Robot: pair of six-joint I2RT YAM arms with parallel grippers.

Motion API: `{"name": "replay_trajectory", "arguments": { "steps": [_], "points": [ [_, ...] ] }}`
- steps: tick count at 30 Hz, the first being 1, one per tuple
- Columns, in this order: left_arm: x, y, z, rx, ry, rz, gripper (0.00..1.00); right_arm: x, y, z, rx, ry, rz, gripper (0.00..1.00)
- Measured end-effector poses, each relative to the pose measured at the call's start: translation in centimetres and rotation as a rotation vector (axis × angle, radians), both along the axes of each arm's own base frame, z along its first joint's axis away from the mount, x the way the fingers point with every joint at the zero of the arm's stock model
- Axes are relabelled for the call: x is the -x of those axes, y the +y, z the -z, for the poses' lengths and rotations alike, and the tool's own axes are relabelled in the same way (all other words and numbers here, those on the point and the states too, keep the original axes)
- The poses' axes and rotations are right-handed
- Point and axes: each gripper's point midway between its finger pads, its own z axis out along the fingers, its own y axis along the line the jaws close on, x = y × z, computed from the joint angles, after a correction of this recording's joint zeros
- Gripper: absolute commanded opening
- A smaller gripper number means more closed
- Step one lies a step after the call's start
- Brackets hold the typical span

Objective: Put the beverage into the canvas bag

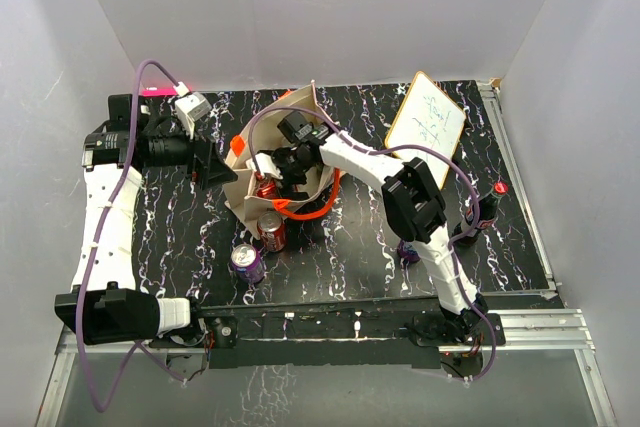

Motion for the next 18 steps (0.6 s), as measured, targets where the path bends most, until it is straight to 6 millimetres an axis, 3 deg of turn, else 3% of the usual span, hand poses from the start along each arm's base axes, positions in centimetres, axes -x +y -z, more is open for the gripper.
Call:
{"name": "replay_trajectory", "arguments": {
  "steps": [18],
  "points": [
    [-0.1, 0.0, 0.0, 0.003, 0.000, 0.002, 0.91, 0.3, -0.2, 2.8, 0.049, -0.026, -0.037, 1.00]
  ]
}}
